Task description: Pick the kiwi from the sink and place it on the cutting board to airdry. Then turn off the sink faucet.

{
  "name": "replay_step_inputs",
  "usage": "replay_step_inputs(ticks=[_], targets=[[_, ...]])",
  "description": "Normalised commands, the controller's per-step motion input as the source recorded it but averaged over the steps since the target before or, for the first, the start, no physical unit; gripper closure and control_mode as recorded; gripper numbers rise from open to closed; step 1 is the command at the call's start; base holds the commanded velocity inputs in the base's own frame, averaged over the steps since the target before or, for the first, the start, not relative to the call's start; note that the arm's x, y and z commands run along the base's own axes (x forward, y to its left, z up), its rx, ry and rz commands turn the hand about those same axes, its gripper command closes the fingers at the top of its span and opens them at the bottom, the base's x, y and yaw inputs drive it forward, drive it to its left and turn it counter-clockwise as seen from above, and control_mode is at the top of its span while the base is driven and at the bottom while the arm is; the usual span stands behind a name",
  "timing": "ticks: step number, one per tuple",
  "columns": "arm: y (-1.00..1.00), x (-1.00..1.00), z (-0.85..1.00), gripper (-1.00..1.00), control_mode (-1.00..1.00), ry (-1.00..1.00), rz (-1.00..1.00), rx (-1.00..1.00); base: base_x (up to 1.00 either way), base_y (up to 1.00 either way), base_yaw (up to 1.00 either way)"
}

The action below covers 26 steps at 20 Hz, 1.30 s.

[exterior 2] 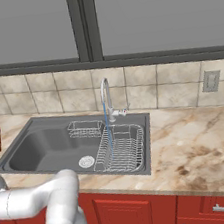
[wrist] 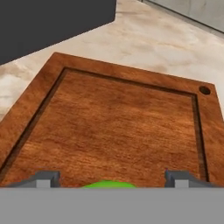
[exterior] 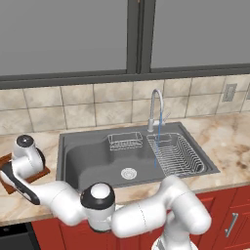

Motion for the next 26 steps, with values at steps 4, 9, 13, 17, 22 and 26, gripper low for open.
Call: replay_step_inputs(ticks=[4,9,13,17,22,26], targets=[[0.04,0.0,-0.05,-1.0,-1.0,0.0,0.0,0.0,0.0,0.0,0.0],[0.0,-0.08,0.07,-1.0,-1.0,-0.01,0.0,0.0,0.0,0.0,0.0],[0.0,-0.36,0.25,-1.0,-1.0,-0.06,0.0,0.0,0.0,0.0,0.0],[-0.11,-0.5,0.26,-1.0,-1.0,-0.11,0.0,0.0,0.0,0.0,0.0],[-0.38,-0.62,0.29,-1.0,-1.0,-0.14,0.0,0.0,0.0,0.0,0.0],[-0.74,-0.8,0.42,-1.0,-1.0,-0.15,0.0,0.03,0.0,0.0,0.0]])
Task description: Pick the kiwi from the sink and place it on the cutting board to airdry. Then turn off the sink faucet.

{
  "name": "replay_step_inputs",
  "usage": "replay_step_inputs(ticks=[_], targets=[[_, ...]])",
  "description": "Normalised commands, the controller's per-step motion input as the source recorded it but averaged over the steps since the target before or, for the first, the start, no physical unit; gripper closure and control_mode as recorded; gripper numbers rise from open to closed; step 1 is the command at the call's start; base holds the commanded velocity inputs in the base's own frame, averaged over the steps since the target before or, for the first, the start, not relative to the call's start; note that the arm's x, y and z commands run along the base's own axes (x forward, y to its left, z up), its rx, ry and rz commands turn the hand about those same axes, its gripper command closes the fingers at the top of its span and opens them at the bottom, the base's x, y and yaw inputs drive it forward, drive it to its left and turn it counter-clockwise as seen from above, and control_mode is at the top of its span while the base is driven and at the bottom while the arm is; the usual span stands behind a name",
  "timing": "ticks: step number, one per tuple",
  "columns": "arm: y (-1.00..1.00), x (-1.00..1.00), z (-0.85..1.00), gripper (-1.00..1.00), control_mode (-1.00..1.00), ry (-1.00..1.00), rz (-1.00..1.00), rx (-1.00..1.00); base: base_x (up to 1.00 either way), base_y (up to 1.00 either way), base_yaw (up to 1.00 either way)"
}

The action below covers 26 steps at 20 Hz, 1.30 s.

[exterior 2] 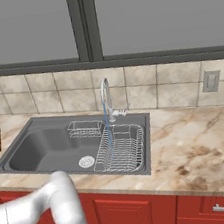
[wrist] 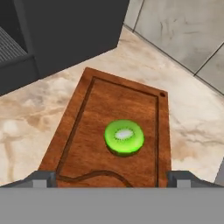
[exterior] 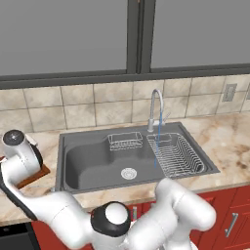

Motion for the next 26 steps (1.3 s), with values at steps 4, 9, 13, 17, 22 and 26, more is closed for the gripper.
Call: replay_step_inputs(ticks=[4,9,13,17,22,26], targets=[[-0.84,-0.95,0.55,-1.0,-1.0,-0.16,0.0,0.08,0.0,0.0,0.0],[-0.81,-0.95,0.57,-1.0,-1.0,-0.11,0.0,0.08,0.0,0.0,0.0],[-0.79,-0.88,0.7,-1.0,-1.0,-0.03,0.0,0.12,0.0,0.0,0.0],[-0.44,-0.54,1.0,-1.0,-1.0,0.06,-0.02,0.17,0.0,0.0,0.0],[-0.37,-0.61,1.0,-1.0,-1.0,0.13,-0.03,0.17,0.0,0.0,0.0],[-0.42,-0.83,0.82,-1.0,-1.0,0.07,-0.06,0.06,0.0,0.0,0.0]])
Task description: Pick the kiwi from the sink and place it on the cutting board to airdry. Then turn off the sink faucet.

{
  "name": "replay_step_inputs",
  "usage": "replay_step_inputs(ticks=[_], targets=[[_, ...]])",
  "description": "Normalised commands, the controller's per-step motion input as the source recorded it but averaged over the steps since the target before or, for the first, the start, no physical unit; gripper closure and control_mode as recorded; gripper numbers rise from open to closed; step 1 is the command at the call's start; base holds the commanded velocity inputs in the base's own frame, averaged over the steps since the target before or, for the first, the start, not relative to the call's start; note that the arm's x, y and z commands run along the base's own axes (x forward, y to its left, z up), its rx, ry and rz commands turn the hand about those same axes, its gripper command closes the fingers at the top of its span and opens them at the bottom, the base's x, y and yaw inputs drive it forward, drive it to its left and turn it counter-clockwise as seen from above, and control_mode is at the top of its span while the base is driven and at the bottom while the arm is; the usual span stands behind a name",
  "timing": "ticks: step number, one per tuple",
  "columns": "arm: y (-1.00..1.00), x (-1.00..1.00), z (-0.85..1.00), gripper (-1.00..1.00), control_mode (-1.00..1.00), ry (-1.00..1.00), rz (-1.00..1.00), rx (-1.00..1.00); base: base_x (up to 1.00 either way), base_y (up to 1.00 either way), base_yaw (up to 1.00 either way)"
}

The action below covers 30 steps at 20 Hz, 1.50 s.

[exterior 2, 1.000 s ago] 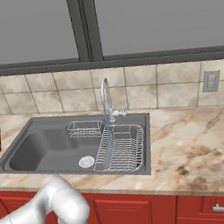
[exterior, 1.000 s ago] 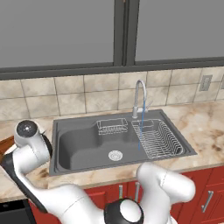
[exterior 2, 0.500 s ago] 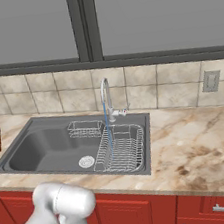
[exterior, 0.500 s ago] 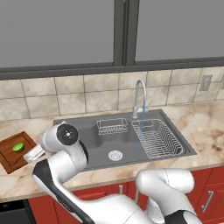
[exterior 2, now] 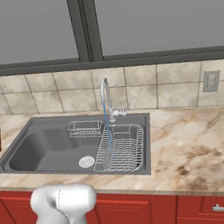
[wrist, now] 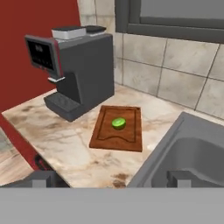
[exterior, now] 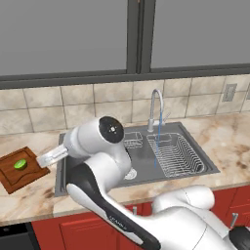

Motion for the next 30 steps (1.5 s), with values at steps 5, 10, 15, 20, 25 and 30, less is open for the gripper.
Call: replay_step_inputs(ticks=[5,10,15,20,25,30], targets=[[-0.44,-0.87,0.61,-1.0,-1.0,0.09,-0.1,0.02,0.0,0.0,0.0],[-0.49,-0.81,0.54,-1.0,-1.0,0.15,-0.11,0.0,0.0,0.0,0.0],[-0.74,-0.81,0.54,-1.0,-1.0,0.17,-0.12,0.0,0.0,0.0,0.0],[-0.8,-0.79,0.44,-1.0,-1.0,0.17,-0.13,0.0,0.0,0.0,0.0],[-0.81,-0.71,0.19,-1.0,-1.0,0.1,-0.09,0.0,0.0,0.0,0.0],[-0.84,-0.59,0.05,-1.0,-1.0,0.02,-0.05,0.0,0.0,0.0,0.0]])
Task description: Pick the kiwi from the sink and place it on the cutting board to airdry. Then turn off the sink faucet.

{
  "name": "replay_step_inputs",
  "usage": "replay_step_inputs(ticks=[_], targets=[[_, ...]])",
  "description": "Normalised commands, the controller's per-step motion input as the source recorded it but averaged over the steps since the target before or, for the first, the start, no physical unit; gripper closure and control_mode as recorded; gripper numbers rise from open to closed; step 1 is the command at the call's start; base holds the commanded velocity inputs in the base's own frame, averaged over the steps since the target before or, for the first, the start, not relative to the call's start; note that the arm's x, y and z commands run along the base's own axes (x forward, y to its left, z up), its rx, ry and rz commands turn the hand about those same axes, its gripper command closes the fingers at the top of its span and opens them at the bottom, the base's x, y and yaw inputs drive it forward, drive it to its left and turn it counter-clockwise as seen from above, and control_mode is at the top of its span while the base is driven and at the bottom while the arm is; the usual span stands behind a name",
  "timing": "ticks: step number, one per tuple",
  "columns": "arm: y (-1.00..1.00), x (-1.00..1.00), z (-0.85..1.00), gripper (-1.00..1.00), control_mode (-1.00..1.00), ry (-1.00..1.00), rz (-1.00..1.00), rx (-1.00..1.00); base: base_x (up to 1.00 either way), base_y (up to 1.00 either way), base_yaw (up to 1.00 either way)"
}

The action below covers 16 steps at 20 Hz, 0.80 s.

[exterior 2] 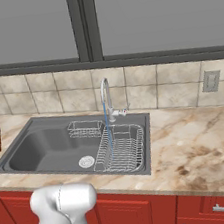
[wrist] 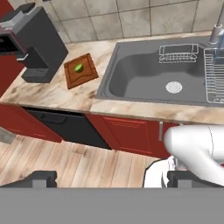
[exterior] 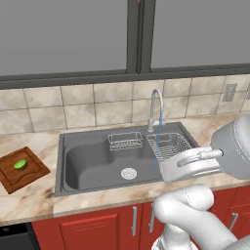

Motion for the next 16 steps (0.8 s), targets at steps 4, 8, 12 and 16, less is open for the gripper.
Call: replay_step_inputs(ticks=[4,8,12,16], targets=[[-0.96,-0.42,0.06,-1.0,-1.0,0.0,0.0,-0.02,0.0,0.0,0.0],[-0.99,-0.37,0.11,-1.0,-1.0,0.0,0.0,-0.03,0.0,0.0,0.0],[-0.96,-0.3,0.13,-1.0,-1.0,0.0,0.0,-0.03,0.0,0.0,0.0],[-0.83,-0.2,0.06,-1.0,-1.0,0.0,0.0,0.0,0.0,0.0,0.0]])
